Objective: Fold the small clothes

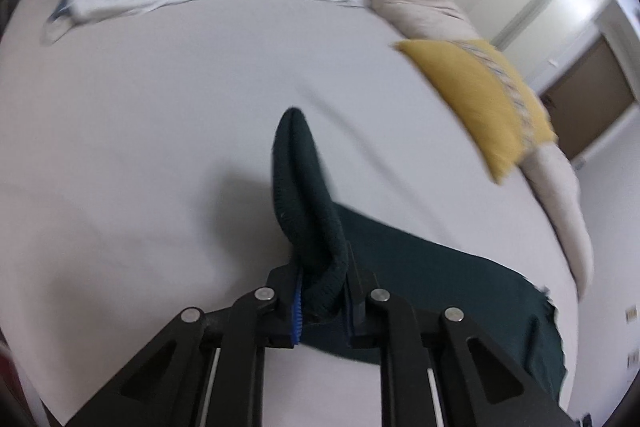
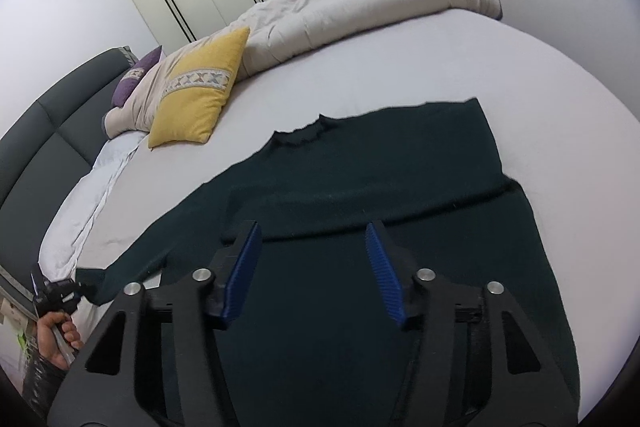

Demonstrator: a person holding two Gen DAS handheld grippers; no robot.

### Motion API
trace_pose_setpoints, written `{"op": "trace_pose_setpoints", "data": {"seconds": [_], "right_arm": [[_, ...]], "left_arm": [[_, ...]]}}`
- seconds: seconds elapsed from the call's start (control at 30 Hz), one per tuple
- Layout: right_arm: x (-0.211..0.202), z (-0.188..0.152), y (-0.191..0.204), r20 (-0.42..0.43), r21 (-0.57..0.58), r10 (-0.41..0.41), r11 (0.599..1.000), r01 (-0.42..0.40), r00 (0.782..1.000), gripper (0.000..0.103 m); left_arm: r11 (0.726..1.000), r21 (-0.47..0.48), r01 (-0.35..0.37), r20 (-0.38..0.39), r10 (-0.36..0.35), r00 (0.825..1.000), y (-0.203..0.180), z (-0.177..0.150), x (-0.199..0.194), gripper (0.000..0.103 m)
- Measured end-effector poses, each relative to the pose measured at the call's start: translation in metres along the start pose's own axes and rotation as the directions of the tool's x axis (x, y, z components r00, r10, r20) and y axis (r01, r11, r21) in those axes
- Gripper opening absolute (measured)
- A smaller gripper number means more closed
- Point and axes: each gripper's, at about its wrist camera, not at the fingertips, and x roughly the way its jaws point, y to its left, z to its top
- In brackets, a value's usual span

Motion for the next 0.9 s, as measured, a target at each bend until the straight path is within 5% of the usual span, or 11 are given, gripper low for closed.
{"op": "trace_pose_setpoints", "data": {"seconds": [0.17, 0.3, 0.5, 0.67, 0.77, 0.9], "right_arm": [[0.009, -0.008, -0.012, -0.012, 0.024, 0.009, 1.0, -0.009, 1.0, 0.051], [0.009, -0.012, -0.025, -0.018, 0.043, 0.01, 0.999, -0.009, 1.0, 0.051], [0.016, -0.019, -0.042, -0.06, 0.073, -0.008, 0.997, 0.012, 0.998, 0.051], [0.038, -0.021, -0.038, -0.123, 0.052, 0.009, 0.999, -0.002, 0.992, 0.052], [0.066, -0.018, -0.015, -0.164, 0.025, 0.059, 0.998, -0.056, 0.985, 0.052], [0.116, -0.016, 0.033, -0.252, -0.016, 0.136, 0.989, -0.144, 0.958, 0.052]], "left_arm": [[0.975, 0.175, 0.139, -0.038, -0.134, 0.99, -0.105, -0.033, -0.008, 0.015], [0.921, 0.302, 0.247, -0.131, -0.216, 0.968, -0.196, -0.092, 0.007, 0.015], [0.856, 0.408, 0.317, -0.286, -0.21, 0.935, -0.275, -0.189, 0.052, 0.025], [0.843, 0.416, 0.342, -0.292, -0.233, 0.928, -0.261, -0.208, 0.037, 0.07], [0.834, 0.438, 0.335, -0.235, -0.254, 0.938, -0.238, -0.196, 0.014, 0.074], [0.872, 0.393, 0.292, -0.183, -0.237, 0.954, -0.196, -0.163, 0.008, 0.073]]}}
